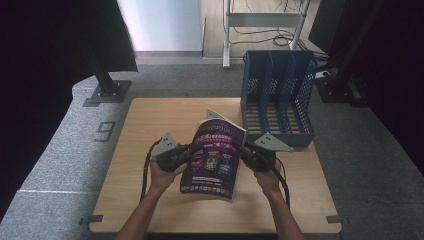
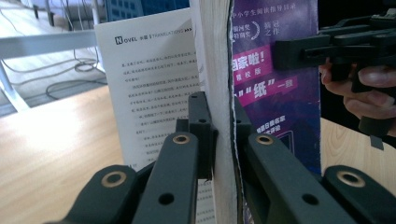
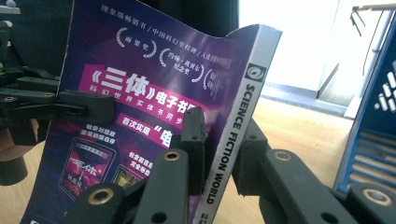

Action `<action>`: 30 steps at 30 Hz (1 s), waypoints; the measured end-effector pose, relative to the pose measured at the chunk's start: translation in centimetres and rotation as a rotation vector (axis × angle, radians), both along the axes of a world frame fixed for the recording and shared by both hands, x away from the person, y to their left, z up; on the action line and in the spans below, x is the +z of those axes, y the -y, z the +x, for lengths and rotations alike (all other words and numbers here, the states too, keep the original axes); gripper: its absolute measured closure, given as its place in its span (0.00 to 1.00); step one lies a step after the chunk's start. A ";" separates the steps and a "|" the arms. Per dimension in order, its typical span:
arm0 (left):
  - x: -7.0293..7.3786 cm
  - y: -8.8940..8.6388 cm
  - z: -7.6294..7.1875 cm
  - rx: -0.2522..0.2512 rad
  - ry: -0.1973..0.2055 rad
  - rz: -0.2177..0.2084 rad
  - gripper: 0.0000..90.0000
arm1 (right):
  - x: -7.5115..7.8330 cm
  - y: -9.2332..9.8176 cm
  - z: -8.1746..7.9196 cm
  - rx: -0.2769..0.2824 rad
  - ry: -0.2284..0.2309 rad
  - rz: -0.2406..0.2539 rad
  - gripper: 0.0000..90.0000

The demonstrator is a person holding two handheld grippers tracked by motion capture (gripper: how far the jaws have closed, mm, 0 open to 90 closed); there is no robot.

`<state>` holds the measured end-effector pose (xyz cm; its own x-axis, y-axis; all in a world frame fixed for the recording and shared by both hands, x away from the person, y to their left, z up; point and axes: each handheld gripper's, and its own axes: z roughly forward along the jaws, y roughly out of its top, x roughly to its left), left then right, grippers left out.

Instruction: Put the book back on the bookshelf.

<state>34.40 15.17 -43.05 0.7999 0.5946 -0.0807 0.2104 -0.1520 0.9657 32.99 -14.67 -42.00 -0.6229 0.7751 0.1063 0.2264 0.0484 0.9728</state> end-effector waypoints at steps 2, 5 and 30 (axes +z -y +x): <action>0.1 0.0 0.0 -0.005 0.011 -0.004 0.95 | 0.3 0.1 0.0 -0.004 0.013 0.003 0.86; -0.2 0.1 -0.3 -0.012 0.016 0.007 0.94 | 0.4 0.2 -0.2 -0.001 0.036 0.002 0.86; -2.0 -0.9 -0.7 0.005 0.012 -0.029 0.81 | -0.3 0.2 -2.6 0.059 0.109 -0.002 0.89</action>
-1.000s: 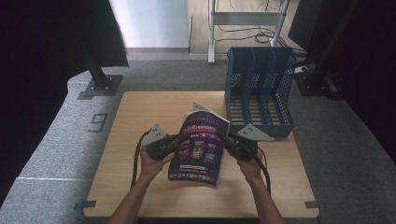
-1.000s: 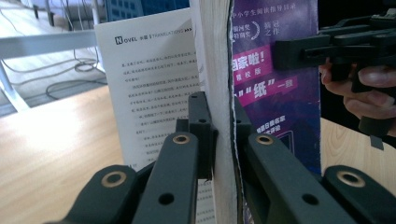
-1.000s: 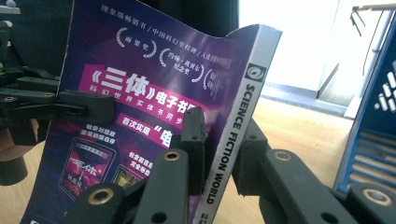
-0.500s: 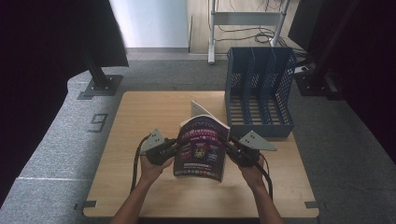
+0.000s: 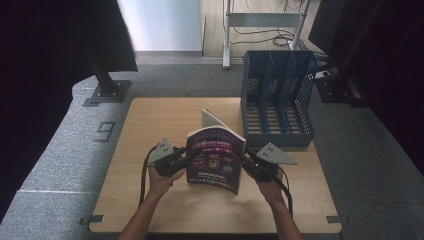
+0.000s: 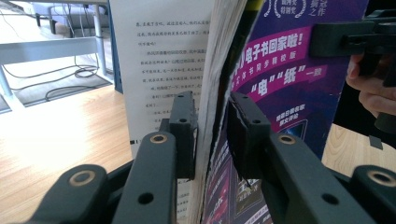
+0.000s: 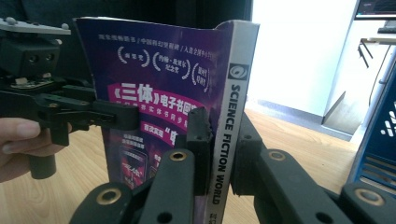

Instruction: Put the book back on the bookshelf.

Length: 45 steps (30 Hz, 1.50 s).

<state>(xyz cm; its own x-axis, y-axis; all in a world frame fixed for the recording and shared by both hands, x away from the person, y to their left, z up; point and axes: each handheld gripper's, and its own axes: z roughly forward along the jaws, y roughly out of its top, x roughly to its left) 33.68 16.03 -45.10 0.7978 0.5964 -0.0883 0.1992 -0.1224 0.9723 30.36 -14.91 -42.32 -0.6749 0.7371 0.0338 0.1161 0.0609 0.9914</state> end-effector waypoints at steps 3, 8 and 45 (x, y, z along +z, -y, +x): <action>0.0 0.0 0.0 -0.013 0.006 0.002 0.84 | 0.0 0.0 -0.2 0.007 0.004 0.002 0.89; -0.2 -0.1 0.3 -0.004 -0.002 0.009 0.78 | -0.1 -0.1 -0.5 0.006 0.016 0.001 0.89; 0.1 -0.3 3.0 0.065 -0.044 0.003 0.42 | -0.3 0.0 -0.7 0.000 0.070 -0.017 0.90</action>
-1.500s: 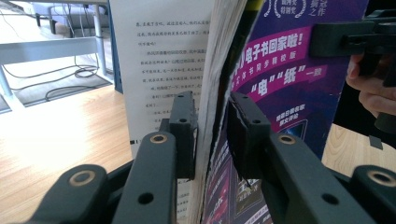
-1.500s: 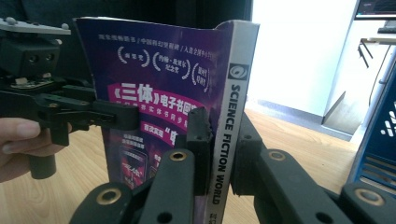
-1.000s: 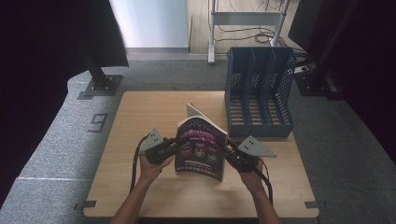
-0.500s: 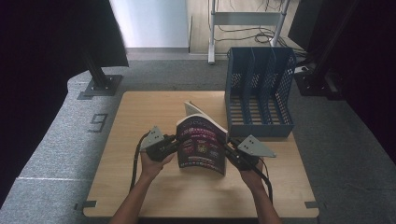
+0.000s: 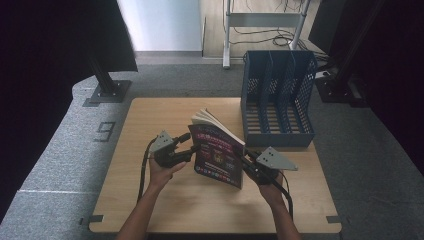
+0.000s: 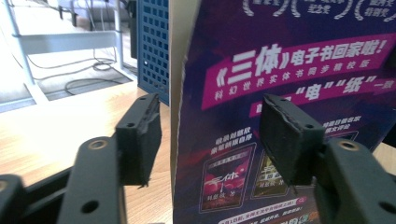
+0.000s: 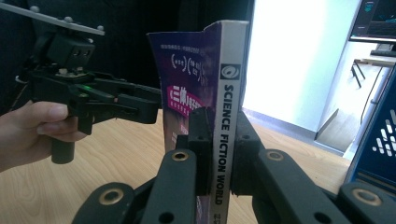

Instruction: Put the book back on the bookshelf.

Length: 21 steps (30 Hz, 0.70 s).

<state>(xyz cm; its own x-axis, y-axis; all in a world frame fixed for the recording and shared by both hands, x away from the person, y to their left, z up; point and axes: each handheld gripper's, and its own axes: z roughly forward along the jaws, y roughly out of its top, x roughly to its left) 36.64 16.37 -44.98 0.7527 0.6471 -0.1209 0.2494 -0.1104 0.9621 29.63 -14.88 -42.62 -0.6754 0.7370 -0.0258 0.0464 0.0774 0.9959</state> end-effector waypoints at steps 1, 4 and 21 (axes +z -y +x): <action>0.1 0.0 0.2 -0.001 -0.002 -0.004 0.41 | 0.0 0.0 0.0 0.003 0.001 0.002 0.90; 0.5 0.0 0.7 -0.008 -0.003 -0.014 0.40 | 0.0 -0.1 -0.2 0.009 0.006 -0.002 0.90; 1.3 1.0 1.4 -0.079 -0.034 -0.032 0.41 | -0.1 0.0 -0.6 0.053 0.024 -0.004 0.90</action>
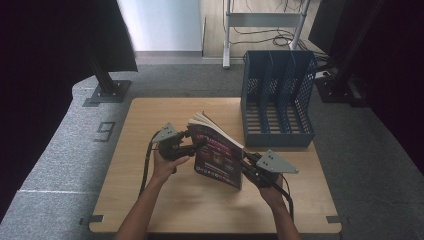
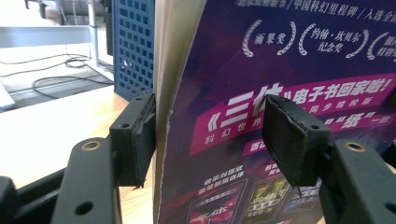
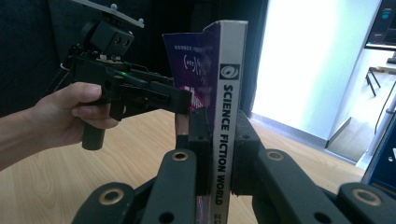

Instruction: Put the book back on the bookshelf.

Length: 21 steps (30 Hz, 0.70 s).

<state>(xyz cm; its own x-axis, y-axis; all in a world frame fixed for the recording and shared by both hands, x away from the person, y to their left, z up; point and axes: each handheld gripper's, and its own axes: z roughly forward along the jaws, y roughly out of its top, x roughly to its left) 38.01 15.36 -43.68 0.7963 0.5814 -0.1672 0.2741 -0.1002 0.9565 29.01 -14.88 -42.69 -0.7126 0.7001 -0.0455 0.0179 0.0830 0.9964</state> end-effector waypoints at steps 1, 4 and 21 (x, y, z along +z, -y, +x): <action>0.0 -0.1 0.0 -0.001 -0.007 -0.009 0.41 | 0.0 0.0 0.0 0.001 0.000 0.001 0.90; 0.1 -0.1 -0.1 -0.002 -0.012 -0.013 0.42 | 0.0 0.1 0.0 0.008 0.000 0.002 0.90; 0.1 -0.4 -0.3 -0.011 -0.011 -0.028 0.46 | 0.0 0.4 0.7 0.021 -0.006 0.002 0.85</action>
